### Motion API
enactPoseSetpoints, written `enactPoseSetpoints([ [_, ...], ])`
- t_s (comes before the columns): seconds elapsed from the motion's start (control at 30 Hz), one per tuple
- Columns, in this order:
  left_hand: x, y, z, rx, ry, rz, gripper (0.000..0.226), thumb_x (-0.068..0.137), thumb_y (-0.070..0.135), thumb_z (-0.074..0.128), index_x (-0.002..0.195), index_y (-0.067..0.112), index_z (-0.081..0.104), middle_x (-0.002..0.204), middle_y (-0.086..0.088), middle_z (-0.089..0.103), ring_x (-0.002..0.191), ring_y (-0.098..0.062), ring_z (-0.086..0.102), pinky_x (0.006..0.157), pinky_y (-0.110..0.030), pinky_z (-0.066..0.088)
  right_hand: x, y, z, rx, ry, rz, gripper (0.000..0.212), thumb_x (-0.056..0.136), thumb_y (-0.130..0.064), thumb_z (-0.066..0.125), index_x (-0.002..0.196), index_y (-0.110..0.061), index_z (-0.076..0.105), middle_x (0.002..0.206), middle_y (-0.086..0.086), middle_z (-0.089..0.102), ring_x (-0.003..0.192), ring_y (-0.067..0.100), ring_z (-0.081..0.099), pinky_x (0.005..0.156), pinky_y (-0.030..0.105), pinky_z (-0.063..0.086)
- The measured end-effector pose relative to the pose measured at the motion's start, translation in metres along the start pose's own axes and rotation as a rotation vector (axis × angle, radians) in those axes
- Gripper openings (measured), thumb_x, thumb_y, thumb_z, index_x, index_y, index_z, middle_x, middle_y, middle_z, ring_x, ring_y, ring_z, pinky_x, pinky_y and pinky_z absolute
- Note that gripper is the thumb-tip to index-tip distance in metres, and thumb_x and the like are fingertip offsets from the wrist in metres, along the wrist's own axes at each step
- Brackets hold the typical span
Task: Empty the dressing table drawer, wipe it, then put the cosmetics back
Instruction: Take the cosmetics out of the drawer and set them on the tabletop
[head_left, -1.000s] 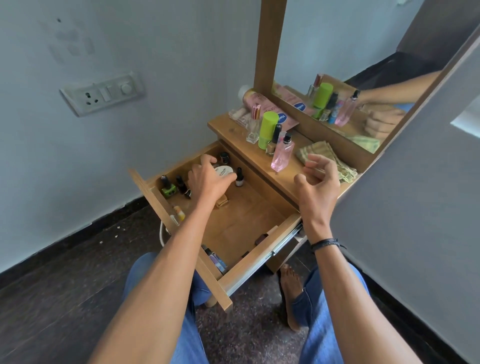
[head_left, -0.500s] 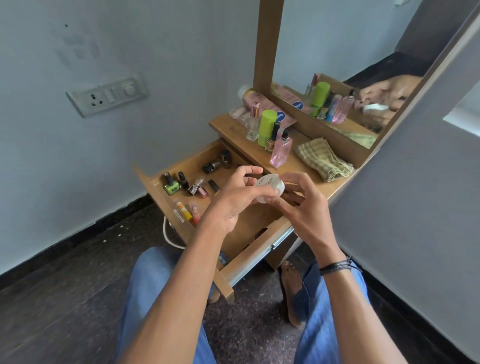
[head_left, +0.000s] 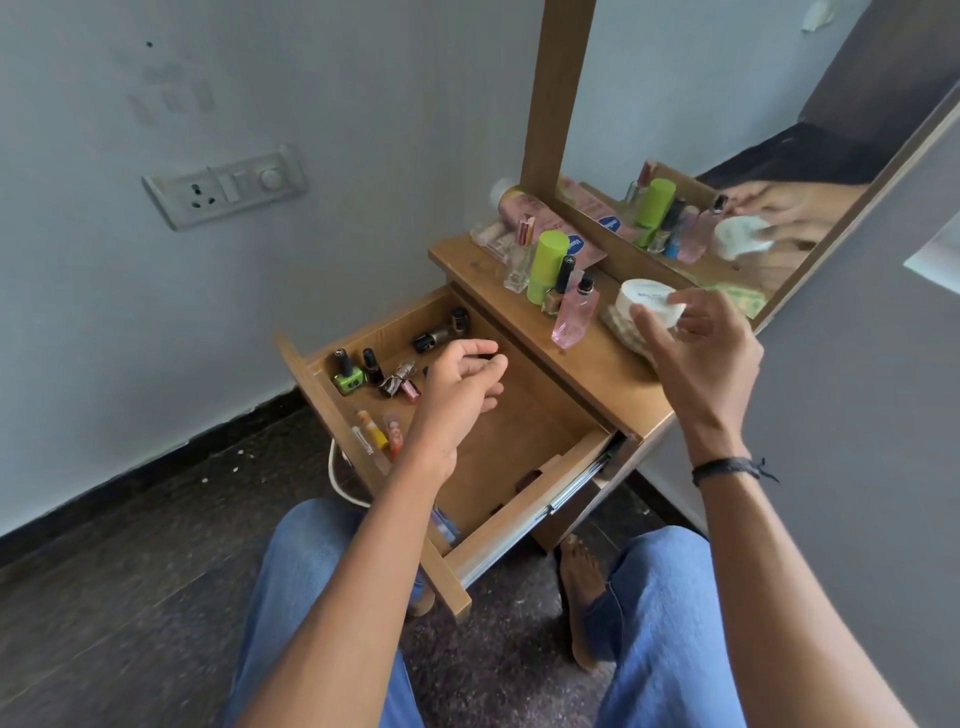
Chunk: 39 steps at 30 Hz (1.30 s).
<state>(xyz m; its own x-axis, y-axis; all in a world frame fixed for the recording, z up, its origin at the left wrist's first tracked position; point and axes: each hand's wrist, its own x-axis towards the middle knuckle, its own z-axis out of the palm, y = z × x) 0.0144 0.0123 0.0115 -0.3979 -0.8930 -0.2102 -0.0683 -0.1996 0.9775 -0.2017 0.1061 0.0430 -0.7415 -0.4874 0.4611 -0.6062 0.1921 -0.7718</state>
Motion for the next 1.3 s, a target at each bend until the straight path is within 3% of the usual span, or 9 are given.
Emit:
enactPoseSetpoints([
  [0.17,0.011,-0.011,-0.011,0.250,0.057,0.049,0.014,0.097,0.029,0.065,0.111,0.032,0.063,0.099,0.006,0.069,0.095,-0.012,0.067,0.090,-0.041,0.055,0.037,0.012,0.035,-0.223,-0.167,0.004,0.043,0.077,-0.054,0.078,0.105,-0.023,0.069,0.107,0.003,0.072,0.098,0.023,0.065,0.085,0.035,0.052],
  [0.3,0.016,-0.016,-0.018,0.417,0.063,0.050,0.012,0.097,0.030,0.064,0.108,0.032,0.062,0.099,0.011,0.066,0.093,-0.008,0.063,0.084,-0.038,0.054,0.051,0.015,0.053,-0.303,-0.305,-0.005,0.038,0.080,-0.047,0.076,0.105,-0.018,0.070,0.105,0.004,0.073,0.099,0.027,0.065,0.081,0.036,0.050],
  [0.43,0.021,-0.019,-0.022,0.457,0.074,0.046,0.014,0.097,0.030,0.064,0.111,0.029,0.062,0.101,0.013,0.064,0.094,-0.009,0.062,0.082,-0.035,0.053,0.058,0.013,0.060,-0.305,-0.341,-0.011,0.033,0.081,-0.037,0.075,0.110,-0.021,0.070,0.118,0.007,0.066,0.104,0.029,0.064,0.090,0.040,0.051],
  [0.63,0.026,-0.024,-0.020,0.490,0.082,0.051,0.014,0.097,0.030,0.064,0.110,0.030,0.062,0.100,0.014,0.065,0.093,-0.010,0.063,0.087,-0.042,0.054,0.061,0.012,0.067,-0.352,-0.366,-0.026,0.006,0.082,-0.019,0.069,0.088,-0.018,0.071,0.104,0.004,0.062,0.094,0.027,0.059,0.078,0.032,0.042],
  [0.73,0.026,-0.025,-0.019,0.505,0.078,0.058,0.014,0.096,0.030,0.065,0.111,0.030,0.062,0.101,0.014,0.065,0.093,-0.009,0.062,0.087,-0.042,0.054,0.056,0.018,0.067,-0.333,-0.398,-0.059,0.019,0.091,-0.021,0.069,0.106,-0.018,0.078,0.113,0.006,0.065,0.103,0.029,0.062,0.083,0.031,0.044],
  [0.87,0.026,-0.028,-0.020,0.524,0.084,0.064,0.016,0.097,0.030,0.065,0.112,0.030,0.062,0.104,0.012,0.065,0.094,-0.009,0.063,0.086,-0.041,0.055,0.050,0.024,0.067,-0.382,-0.469,-0.099,0.039,0.098,-0.025,0.063,0.136,-0.018,0.066,0.124,0.010,0.055,0.115,0.034,0.055,0.098,0.039,0.044],
  [1.0,0.027,-0.028,-0.023,0.533,0.092,0.072,0.016,0.097,0.030,0.064,0.113,0.029,0.061,0.105,0.009,0.066,0.095,-0.012,0.063,0.082,-0.037,0.055,0.050,0.025,0.063,-0.443,-0.511,-0.081,0.039,0.098,-0.025,0.062,0.136,-0.016,0.065,0.128,0.011,0.050,0.119,0.036,0.049,0.100,0.039,0.042],
  [1.13,0.026,-0.026,-0.027,0.521,0.099,0.083,0.015,0.097,0.029,0.064,0.112,0.029,0.061,0.104,0.011,0.065,0.093,-0.009,0.062,0.084,-0.041,0.056,0.047,0.024,0.054,-0.502,-0.523,-0.111,0.033,0.097,-0.021,0.063,0.124,-0.002,0.068,0.128,0.015,0.052,0.115,0.040,0.051,0.095,0.040,0.042],
  [1.3,0.026,-0.022,-0.036,0.535,0.135,0.092,0.017,0.098,0.026,0.064,0.115,0.027,0.061,0.109,0.007,0.066,0.090,-0.004,0.059,0.072,-0.029,0.049,0.047,0.012,0.035,-0.548,-0.585,-0.170,0.038,0.095,-0.015,0.064,0.133,-0.018,0.066,0.130,0.009,0.057,0.110,0.040,0.058,0.091,0.044,0.047],
])
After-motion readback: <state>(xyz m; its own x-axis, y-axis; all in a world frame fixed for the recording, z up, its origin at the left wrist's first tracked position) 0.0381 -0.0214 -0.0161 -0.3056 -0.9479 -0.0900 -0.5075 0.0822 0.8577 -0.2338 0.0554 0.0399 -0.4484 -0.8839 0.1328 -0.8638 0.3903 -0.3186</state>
